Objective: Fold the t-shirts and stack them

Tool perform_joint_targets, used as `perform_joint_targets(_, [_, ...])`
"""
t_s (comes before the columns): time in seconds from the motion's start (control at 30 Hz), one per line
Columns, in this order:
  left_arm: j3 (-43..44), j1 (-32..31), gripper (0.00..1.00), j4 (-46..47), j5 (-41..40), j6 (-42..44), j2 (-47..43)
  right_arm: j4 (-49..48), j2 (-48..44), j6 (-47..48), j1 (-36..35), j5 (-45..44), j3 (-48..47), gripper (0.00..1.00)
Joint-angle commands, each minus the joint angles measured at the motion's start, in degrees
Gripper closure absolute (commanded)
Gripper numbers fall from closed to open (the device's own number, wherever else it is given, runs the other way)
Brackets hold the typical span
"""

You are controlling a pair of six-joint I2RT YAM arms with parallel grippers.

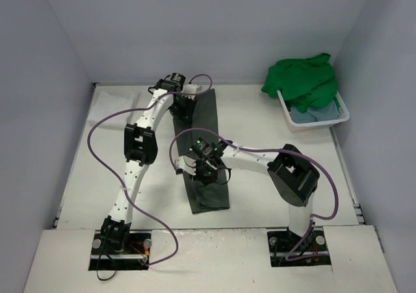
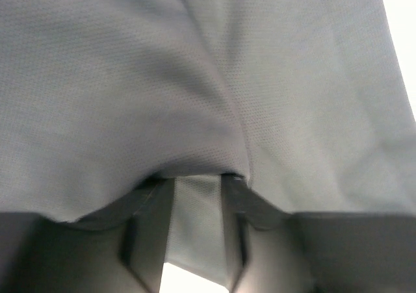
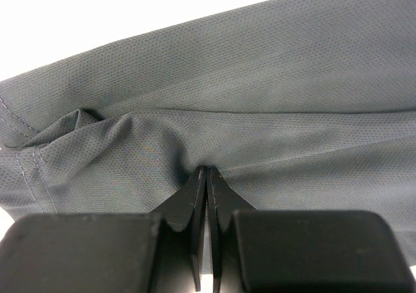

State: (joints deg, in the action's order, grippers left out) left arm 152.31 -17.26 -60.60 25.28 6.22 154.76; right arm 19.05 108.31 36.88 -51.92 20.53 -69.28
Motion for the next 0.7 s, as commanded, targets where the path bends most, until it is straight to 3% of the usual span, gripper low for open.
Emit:
perform_joint_targets(0.0, [-0.3, -0.7, 0.68, 2.2, -4.4, -1.1, 1.8, 2.3, 3.2, -0.3, -0.6, -0.1, -1.0, 1.0])
perform_joint_targets(0.2, [-0.4, -2.0, 0.56, 0.6, -3.0, -2.0, 1.6, 2.1, 4.5, -1.1, -0.6, -0.8, -3.3, 1.0])
perform_joint_targets(0.37, [-3.9, -1.7, 0.48, 2.2, -0.5, -2.2, -4.0, 2.0, 1.7, -2.6, 0.1, -2.2, -3.8, 1.0])
perform_joint_targets(0.43, [-4.0, -1.6, 0.4, 2.9, -0.2, -2.3, -8.4, 1.9, 0.2, -3.0, 1.5, -2.2, -4.3, 0.96])
perform_joint_targets(0.53, [-4.0, -1.6, 0.37, 2.5, -0.8, -2.1, -11.7, 2.0, -1.0, -3.5, 3.3, -2.6, -6.6, 0.89])
perform_joint_targets(0.57, [-4.4, -1.6, 0.37, 2.4, -0.9, -1.5, -14.4, 2.0, -1.6, -3.9, 5.0, -2.3, -7.2, 0.81])
perform_joint_targets(0.67, [-9.0, -1.2, 0.37, 2.1, -1.1, 0.0, -21.2, 2.0, -4.9, -5.5, 7.9, -2.2, -9.6, 0.68])
